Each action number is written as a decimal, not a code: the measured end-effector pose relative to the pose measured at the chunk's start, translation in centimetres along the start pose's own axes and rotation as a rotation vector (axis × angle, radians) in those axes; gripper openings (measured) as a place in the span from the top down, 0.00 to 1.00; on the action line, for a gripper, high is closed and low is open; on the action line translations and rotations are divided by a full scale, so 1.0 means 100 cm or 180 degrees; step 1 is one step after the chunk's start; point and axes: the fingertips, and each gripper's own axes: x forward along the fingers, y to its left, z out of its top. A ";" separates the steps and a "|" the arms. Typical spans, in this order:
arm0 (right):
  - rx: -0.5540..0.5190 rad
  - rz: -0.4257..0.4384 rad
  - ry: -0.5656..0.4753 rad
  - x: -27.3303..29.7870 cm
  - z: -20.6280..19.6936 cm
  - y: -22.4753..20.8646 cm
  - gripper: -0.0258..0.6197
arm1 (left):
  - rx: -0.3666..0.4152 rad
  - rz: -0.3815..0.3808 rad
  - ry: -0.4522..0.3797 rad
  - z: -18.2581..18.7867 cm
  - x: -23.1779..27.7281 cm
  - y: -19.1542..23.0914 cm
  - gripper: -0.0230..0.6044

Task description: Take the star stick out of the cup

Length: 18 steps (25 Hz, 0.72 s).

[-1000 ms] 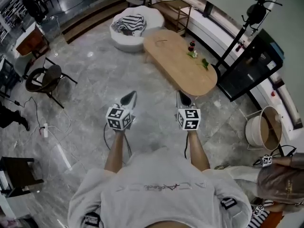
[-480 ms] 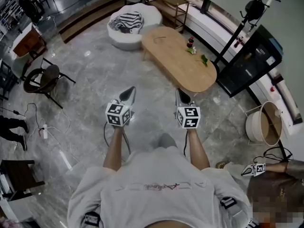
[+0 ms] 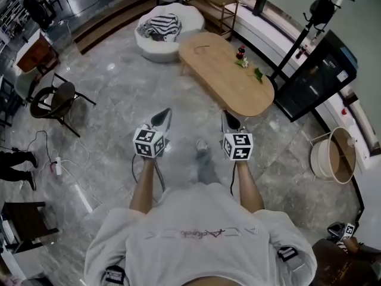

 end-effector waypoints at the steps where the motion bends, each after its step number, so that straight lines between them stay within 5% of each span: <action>1: -0.0001 0.0007 0.0004 0.005 -0.001 -0.002 0.96 | 0.0004 0.0000 0.0003 0.000 0.004 0.002 0.96; 18: 0.0016 0.0062 0.0151 0.129 0.009 -0.053 0.96 | -0.0095 -0.0041 0.0103 0.013 0.121 0.076 0.96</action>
